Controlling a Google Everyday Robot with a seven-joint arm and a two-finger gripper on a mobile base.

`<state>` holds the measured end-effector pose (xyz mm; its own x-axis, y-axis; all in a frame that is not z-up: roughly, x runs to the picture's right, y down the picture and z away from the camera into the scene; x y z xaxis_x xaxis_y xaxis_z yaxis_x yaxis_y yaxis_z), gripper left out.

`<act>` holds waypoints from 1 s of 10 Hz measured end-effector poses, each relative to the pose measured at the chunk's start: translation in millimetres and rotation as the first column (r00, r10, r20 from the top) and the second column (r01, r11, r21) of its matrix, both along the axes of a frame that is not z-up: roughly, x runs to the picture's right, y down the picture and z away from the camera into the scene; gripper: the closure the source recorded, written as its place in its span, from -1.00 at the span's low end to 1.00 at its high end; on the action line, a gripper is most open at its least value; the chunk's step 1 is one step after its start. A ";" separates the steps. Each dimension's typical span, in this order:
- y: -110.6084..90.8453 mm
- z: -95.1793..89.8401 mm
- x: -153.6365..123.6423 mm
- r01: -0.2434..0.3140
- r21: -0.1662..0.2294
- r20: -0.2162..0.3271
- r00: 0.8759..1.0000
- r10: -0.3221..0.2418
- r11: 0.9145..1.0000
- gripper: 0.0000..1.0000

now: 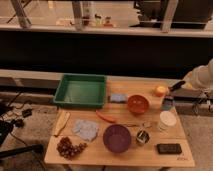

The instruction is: Place brush in plastic cup

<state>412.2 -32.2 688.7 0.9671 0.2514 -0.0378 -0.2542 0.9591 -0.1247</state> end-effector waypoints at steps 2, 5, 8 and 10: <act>2.0 1.0 2.4 -0.002 -0.005 -0.003 1.000 0.002 1.000 1.00; 3.8 1.9 5.5 -0.005 -0.011 -0.007 1.000 0.005 1.000 1.00; 4.4 2.3 7.4 -0.008 -0.013 -0.009 1.000 0.008 1.000 1.00; 4.4 2.1 8.4 -0.011 -0.009 -0.011 1.000 0.011 1.000 1.00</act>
